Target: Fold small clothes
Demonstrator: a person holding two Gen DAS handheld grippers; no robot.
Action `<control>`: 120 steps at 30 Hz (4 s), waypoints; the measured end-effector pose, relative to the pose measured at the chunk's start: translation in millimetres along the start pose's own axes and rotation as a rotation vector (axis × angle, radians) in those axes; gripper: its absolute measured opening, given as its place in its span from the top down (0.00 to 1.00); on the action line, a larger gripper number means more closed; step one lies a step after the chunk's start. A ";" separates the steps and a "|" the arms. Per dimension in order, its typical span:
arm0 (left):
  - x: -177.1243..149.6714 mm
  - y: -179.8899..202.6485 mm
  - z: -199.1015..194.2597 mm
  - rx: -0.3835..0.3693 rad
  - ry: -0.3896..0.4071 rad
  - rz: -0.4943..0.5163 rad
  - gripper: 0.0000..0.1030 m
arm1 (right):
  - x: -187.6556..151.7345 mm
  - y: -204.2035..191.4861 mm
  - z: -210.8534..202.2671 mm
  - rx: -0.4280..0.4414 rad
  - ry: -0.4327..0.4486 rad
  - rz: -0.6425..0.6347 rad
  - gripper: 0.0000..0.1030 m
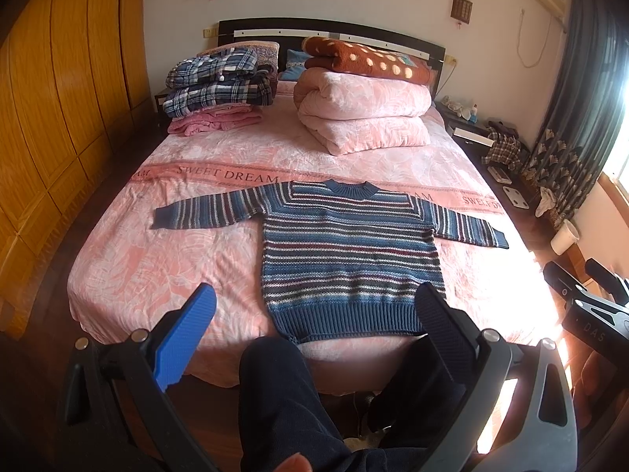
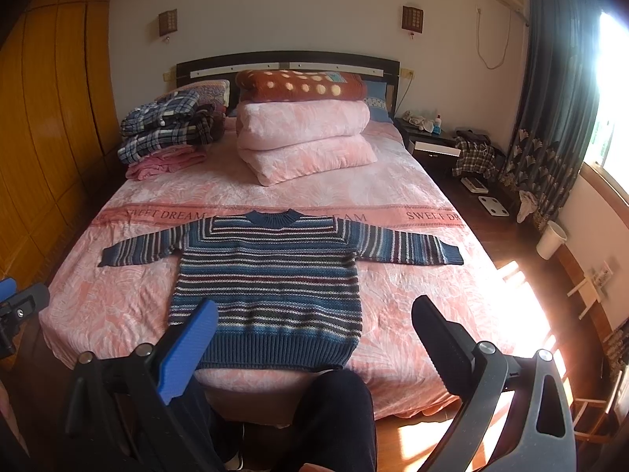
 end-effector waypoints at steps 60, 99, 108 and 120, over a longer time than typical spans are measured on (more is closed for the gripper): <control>14.9 26.5 118.9 -0.277 -0.023 0.054 0.03 | 4.5 58.6 148.2 0.106 -0.073 0.034 0.04; 20.4 76.5 374.9 -0.327 -0.245 -0.015 0.03 | -102.5 489.8 618.7 0.197 -0.267 1.419 0.54; 15.4 65.2 394.5 -0.373 -0.282 -0.105 0.03 | -90.5 495.1 633.3 0.180 -0.256 1.375 0.72; 18.2 33.1 387.6 -0.374 -0.277 -0.216 0.03 | -4.0 486.9 571.7 0.168 -0.109 1.159 0.92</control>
Point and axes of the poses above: each gripper's, at about its wrist camera, not at the fingertips, and z roughly the way its jaws point, y to its right, x to its top, the point moved 4 cm from there along z, roughly the way its jaws point, and after that the axes turned 3 degrees about -x, right-handed, at the moved point
